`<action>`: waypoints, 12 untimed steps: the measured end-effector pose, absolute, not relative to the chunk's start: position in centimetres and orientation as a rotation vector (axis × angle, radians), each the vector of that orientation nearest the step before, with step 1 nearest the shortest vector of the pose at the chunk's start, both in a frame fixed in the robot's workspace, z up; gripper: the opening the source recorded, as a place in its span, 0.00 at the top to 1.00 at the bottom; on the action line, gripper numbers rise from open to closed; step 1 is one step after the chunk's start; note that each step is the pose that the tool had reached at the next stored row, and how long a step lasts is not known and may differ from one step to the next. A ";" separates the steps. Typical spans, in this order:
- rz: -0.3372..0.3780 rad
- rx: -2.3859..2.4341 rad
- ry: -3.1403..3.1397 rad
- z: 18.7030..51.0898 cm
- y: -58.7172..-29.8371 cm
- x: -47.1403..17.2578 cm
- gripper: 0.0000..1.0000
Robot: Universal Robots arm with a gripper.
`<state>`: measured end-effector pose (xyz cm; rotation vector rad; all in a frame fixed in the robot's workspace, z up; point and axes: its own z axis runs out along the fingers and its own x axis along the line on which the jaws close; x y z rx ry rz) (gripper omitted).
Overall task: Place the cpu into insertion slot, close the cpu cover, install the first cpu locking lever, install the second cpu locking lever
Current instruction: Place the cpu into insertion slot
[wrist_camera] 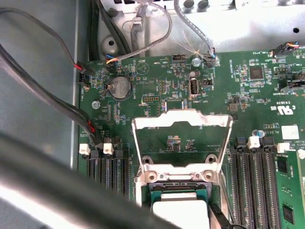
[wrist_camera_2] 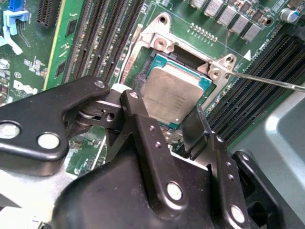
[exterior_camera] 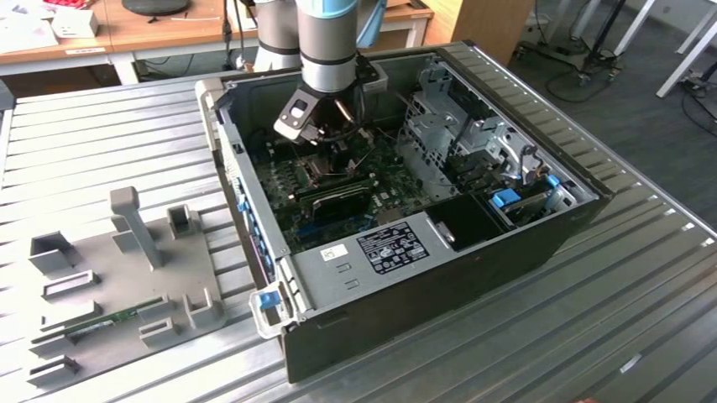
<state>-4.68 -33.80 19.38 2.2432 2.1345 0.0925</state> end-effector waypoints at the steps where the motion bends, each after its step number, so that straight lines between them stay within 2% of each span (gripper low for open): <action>1: 0.092 2.246 2.131 19.4 -33.8 -4.7 0.45; 12: 0.091 2.282 2.091 19.4 -33.8 -4.6 0.45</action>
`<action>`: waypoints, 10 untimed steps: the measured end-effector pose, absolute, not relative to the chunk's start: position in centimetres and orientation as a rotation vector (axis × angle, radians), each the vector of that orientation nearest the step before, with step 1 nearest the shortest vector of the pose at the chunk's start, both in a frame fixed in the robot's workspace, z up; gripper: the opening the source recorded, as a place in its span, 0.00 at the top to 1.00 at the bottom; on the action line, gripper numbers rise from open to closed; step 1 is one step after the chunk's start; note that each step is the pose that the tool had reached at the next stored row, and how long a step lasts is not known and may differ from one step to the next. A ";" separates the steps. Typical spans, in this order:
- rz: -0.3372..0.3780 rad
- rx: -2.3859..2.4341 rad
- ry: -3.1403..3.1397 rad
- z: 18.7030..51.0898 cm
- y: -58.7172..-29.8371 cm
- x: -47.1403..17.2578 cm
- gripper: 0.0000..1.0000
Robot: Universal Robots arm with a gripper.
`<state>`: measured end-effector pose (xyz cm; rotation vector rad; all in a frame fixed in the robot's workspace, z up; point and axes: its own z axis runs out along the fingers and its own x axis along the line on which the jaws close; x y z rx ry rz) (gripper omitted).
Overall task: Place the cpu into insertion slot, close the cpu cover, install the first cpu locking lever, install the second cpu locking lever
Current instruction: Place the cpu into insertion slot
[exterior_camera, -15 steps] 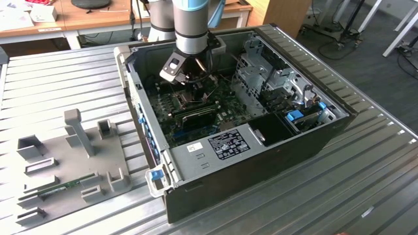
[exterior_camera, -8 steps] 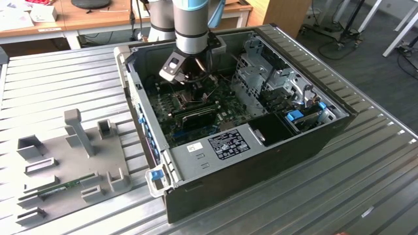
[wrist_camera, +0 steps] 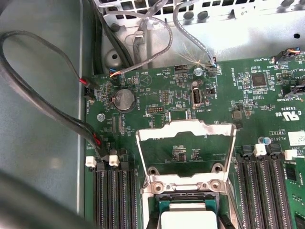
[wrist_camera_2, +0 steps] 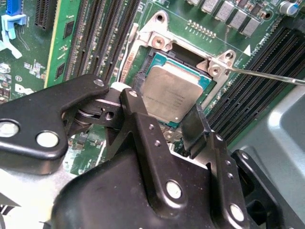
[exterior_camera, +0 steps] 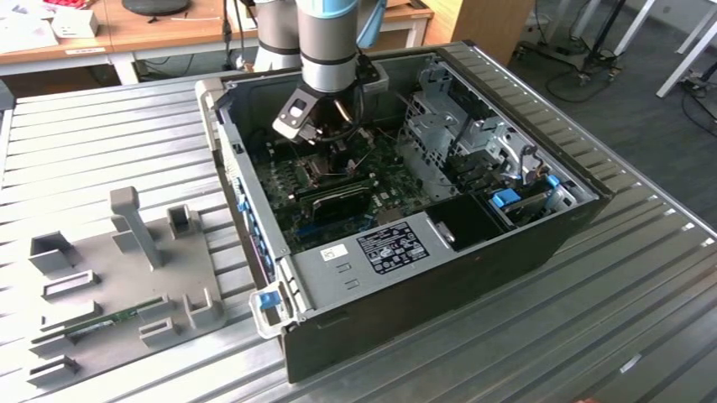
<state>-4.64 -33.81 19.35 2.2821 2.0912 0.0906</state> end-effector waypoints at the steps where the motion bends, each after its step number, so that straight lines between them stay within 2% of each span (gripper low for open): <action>1: 0.091 2.282 2.091 19.3 -33.8 -4.6 0.45; 10: 0.091 2.282 2.091 19.3 -33.8 -4.5 0.45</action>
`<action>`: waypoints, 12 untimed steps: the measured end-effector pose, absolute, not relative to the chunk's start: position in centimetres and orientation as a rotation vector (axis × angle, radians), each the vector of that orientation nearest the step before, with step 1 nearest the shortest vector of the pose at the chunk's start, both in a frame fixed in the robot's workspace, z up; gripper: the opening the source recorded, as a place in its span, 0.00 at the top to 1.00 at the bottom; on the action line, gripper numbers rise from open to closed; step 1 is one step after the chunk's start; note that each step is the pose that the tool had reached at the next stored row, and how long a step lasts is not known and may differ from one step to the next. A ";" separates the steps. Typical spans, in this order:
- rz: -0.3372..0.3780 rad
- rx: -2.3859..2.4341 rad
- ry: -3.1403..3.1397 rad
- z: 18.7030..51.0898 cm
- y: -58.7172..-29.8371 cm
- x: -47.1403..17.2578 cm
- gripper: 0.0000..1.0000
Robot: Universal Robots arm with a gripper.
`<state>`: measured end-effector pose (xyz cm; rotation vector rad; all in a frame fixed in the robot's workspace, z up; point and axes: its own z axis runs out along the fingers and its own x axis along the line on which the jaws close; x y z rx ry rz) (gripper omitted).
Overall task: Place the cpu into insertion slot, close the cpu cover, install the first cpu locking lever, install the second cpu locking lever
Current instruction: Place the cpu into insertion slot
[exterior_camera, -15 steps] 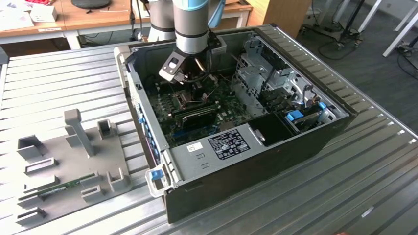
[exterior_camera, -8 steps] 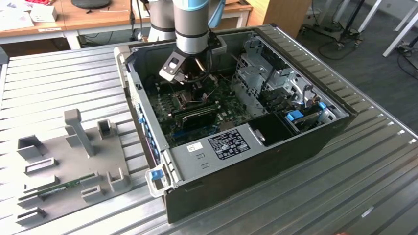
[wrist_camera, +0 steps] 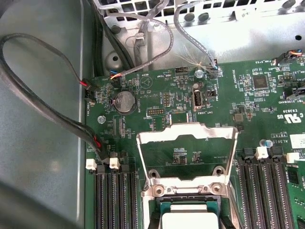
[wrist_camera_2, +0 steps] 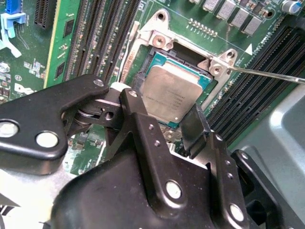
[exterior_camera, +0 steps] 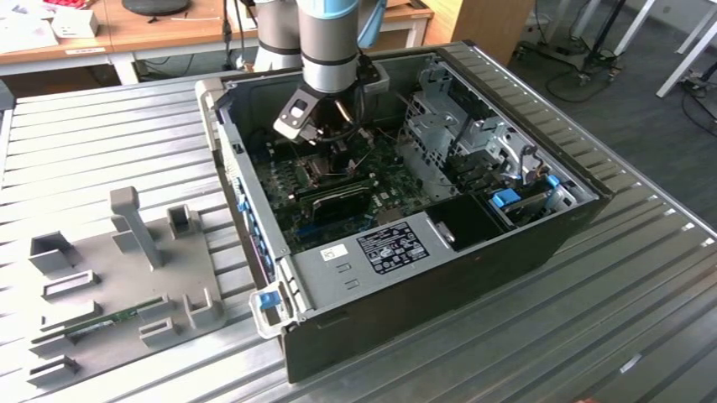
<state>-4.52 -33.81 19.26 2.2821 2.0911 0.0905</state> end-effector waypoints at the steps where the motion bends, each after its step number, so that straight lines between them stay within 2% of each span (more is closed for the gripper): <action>1: 0.090 2.282 2.091 19.3 -33.8 -4.5 0.45; 12: 0.091 2.282 2.091 19.2 -33.8 -4.5 0.45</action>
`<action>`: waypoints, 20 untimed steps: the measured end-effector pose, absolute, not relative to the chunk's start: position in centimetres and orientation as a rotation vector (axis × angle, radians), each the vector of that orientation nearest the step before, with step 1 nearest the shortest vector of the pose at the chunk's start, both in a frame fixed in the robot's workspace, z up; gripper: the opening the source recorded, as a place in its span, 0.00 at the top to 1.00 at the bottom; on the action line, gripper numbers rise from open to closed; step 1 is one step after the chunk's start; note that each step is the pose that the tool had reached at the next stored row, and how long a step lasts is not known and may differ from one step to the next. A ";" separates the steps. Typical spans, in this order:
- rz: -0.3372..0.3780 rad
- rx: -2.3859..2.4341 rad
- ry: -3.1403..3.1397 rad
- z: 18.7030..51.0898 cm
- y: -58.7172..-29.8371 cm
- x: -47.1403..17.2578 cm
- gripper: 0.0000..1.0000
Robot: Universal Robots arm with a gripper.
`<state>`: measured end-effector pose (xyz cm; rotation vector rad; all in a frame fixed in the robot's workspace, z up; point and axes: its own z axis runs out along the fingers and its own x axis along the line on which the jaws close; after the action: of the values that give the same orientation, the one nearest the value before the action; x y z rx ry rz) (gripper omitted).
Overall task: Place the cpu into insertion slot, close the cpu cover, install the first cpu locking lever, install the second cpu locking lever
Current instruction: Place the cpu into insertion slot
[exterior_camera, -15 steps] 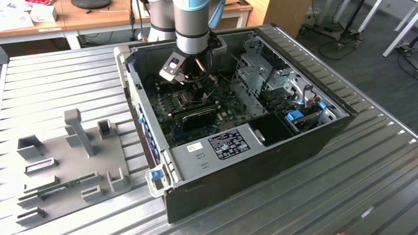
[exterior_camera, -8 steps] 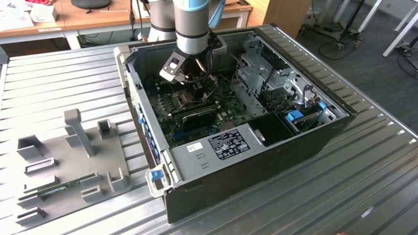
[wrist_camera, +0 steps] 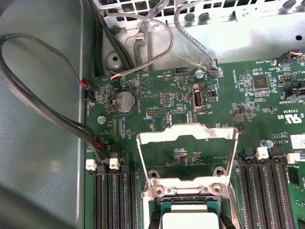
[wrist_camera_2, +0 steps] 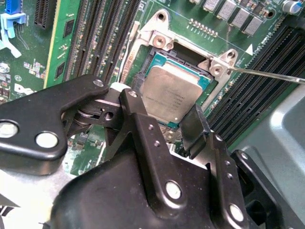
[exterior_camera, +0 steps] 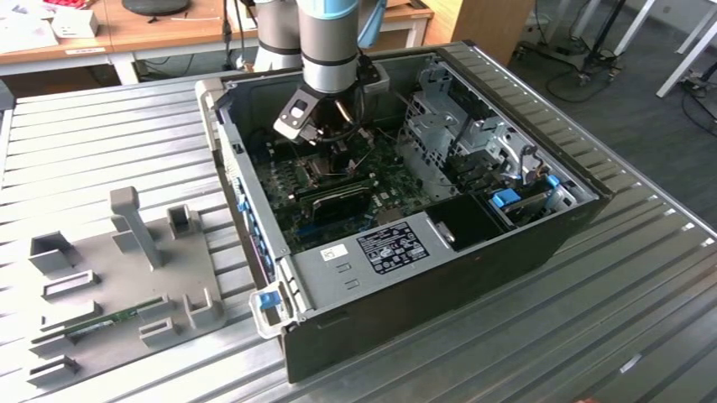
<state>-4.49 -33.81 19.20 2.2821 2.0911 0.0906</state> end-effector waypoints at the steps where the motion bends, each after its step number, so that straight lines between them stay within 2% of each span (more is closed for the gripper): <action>1: 0.091 2.282 2.091 19.2 -33.8 -4.5 0.45; 20: 0.091 2.282 2.091 19.2 -33.8 -4.3 0.45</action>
<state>-4.27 -33.81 19.18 2.2825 2.0910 0.0909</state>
